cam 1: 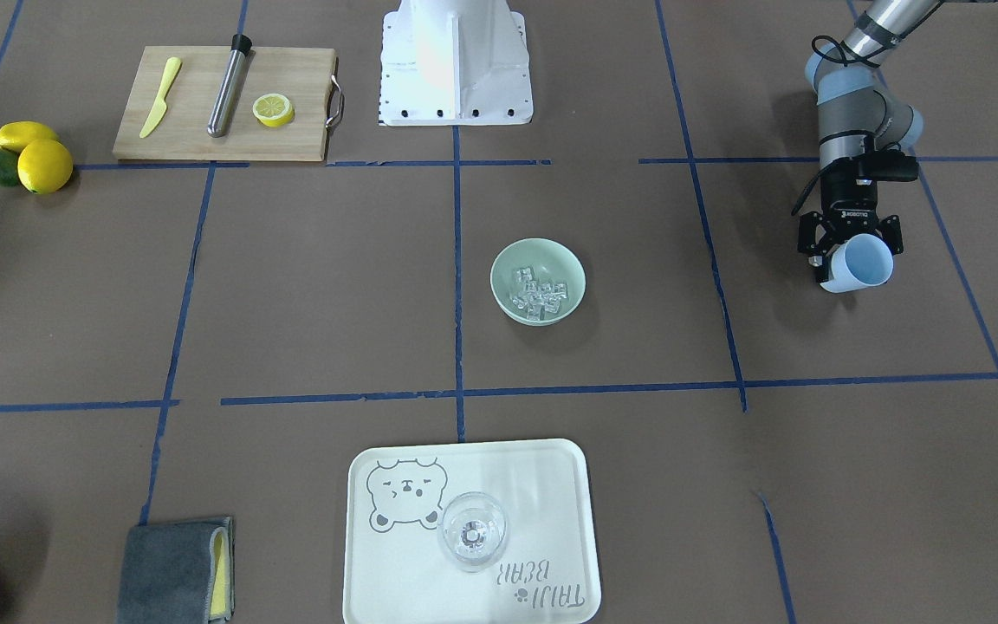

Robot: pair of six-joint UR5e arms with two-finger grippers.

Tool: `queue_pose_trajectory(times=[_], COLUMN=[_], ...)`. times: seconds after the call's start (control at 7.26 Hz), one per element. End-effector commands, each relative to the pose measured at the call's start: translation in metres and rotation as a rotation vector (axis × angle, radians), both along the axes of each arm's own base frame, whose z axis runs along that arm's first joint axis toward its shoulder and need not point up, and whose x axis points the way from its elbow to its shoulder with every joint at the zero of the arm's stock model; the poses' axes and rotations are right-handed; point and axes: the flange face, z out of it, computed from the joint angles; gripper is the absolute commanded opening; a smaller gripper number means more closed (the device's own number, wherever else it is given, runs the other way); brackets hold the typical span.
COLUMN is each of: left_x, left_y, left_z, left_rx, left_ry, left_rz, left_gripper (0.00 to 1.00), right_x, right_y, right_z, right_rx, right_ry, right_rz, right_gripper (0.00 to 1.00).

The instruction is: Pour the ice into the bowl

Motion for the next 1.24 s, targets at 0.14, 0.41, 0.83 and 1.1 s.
queue_pose_trajectory(times=[0.14,0.41,0.83,1.1], left_x=[0.004,-0.018,-0.057,-0.054], left_y=[0.009,0.014,0.020,0.020], left_z=[0.000,0.003,-0.021,-0.035], left_rx=[0.004,0.031,0.123,0.133], left_ry=[0.002,0.024,0.046,0.069], left_rz=[0.016,-0.013,-0.083,-0.083], left_gripper=[1.00,1.00,1.00,1.00], right_x=[0.000,0.000,0.000,0.000], right_y=[0.000,-0.001,-0.001,-0.001], right_z=[0.001,0.000,0.001,0.001], right_rx=[-0.002,0.000,-0.004,-0.005], right_ry=[0.000,0.000,0.000,0.000], right_rz=[0.000,0.000,0.002,0.003], right_gripper=[1.00,1.00,1.00,1.00])
